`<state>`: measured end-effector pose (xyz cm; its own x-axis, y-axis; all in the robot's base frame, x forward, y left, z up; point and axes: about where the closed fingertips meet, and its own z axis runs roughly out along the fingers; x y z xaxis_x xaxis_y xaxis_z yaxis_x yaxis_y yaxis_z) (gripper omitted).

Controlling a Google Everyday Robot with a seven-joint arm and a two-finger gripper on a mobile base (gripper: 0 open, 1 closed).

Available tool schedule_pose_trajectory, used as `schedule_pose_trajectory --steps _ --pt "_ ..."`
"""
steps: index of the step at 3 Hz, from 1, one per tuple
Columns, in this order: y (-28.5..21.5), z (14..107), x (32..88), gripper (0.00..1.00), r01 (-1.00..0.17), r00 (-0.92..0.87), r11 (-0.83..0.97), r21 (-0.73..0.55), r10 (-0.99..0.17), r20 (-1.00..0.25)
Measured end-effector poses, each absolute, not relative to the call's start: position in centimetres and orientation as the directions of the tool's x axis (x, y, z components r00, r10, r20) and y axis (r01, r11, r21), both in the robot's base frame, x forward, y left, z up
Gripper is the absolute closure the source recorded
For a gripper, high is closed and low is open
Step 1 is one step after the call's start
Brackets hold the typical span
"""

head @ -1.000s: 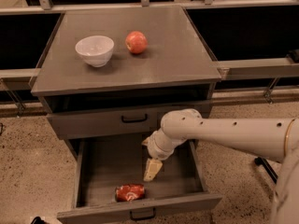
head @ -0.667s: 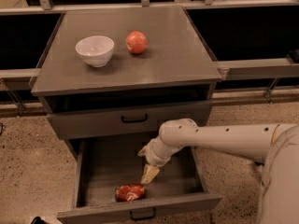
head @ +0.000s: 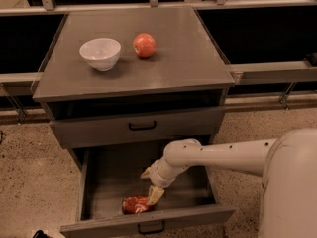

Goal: Pick coke can from middle drawer and place on counter

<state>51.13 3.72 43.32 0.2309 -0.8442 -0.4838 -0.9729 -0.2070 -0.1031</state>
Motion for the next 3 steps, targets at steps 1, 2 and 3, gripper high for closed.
schedule_pose_trajectory --steps 1,2,3 --pt "4.3 41.5 49.9 0.33 -0.966 0.253 -0.243 -0.086 -0.831 -0.495" --pt "5.0 39.6 48.9 0.38 -0.960 0.268 -0.271 -0.070 -0.820 -0.505" --pt "5.6 38.1 48.4 0.39 -0.954 0.280 -0.294 -0.057 -0.812 -0.512"
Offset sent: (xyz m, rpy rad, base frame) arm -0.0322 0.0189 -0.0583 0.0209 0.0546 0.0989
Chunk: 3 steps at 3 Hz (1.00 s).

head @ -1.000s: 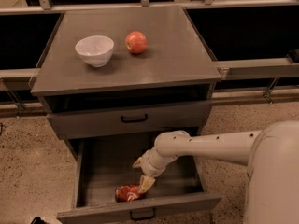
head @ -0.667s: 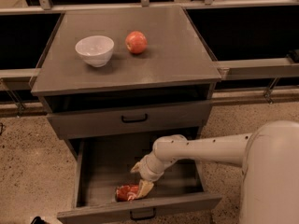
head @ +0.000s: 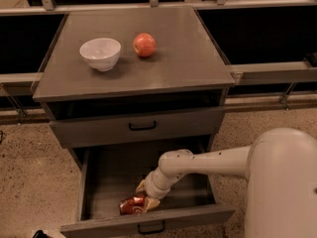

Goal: Pick coke can from middle drawer and place on counter

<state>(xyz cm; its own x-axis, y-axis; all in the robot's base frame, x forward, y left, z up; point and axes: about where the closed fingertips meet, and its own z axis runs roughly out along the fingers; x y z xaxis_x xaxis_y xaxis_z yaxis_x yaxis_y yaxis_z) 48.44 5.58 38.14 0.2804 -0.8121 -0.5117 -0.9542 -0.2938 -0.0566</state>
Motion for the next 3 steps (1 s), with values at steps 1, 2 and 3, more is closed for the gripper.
schedule_pose_trajectory --steps 1,2,3 --pt "6.2 37.3 48.2 0.39 -0.947 0.296 -0.317 -0.049 -0.804 -0.517" --pt "7.0 37.1 48.2 0.51 -0.937 0.319 -0.347 -0.046 -0.793 -0.519" --pt "7.3 37.2 48.2 0.74 -0.933 0.326 -0.358 -0.047 -0.778 -0.537"
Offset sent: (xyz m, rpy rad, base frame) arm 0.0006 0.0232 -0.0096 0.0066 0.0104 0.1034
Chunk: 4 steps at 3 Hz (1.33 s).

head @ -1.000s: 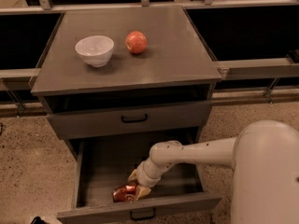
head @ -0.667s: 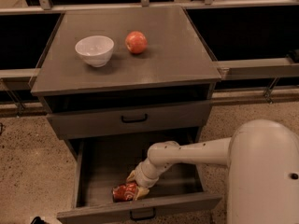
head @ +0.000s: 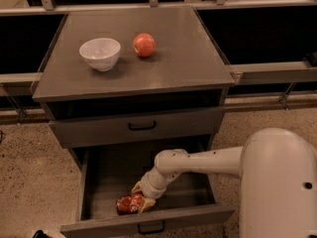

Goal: Pick coke can from middle drawer and place on counter

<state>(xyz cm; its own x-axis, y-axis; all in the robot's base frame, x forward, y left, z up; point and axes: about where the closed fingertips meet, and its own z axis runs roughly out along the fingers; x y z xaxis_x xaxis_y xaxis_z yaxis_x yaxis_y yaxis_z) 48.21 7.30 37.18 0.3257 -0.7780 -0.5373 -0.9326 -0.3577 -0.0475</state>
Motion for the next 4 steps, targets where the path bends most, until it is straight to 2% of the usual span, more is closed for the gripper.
schedule_pose_trajectory --steps 1,2,3,4 --pt "7.8 39.8 48.8 0.97 -0.940 0.310 -0.331 -0.079 -0.736 -0.602" --pt "5.7 47.5 49.2 1.00 -0.958 0.273 -0.255 -0.135 -0.653 -0.706" --pt "-1.4 57.4 49.8 1.00 -0.976 0.215 -0.123 -0.178 -0.653 -0.726" --pt "-5.7 63.6 51.2 1.00 -0.981 0.166 -0.043 -0.191 -0.701 -0.694"
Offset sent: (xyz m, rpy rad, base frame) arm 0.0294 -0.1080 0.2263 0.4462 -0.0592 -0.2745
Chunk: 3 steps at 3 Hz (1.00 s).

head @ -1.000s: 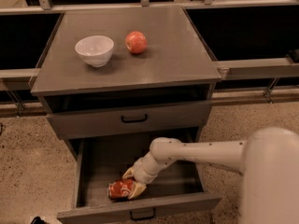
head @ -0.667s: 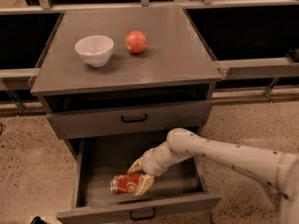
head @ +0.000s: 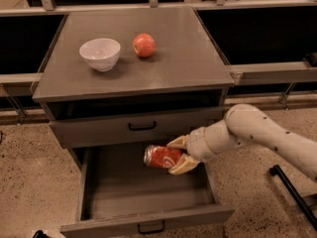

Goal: Pick coke can from middle drawer and place on counter

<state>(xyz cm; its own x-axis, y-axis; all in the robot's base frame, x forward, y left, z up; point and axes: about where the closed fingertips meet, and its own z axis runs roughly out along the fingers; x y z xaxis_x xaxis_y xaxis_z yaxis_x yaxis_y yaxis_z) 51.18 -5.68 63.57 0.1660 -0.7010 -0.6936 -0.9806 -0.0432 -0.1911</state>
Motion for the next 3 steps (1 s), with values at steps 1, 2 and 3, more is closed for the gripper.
schedule_pose_trajectory --steps 1,2,3 --pt "-10.7 72.1 55.2 1.00 -0.972 0.103 0.057 -0.226 -0.767 -0.633" --pt "-12.8 77.4 57.7 1.00 -0.961 0.084 0.095 -0.258 -0.792 -0.604" --pt "-13.8 83.2 60.6 1.00 -0.941 0.044 0.153 -0.301 -0.828 -0.559"
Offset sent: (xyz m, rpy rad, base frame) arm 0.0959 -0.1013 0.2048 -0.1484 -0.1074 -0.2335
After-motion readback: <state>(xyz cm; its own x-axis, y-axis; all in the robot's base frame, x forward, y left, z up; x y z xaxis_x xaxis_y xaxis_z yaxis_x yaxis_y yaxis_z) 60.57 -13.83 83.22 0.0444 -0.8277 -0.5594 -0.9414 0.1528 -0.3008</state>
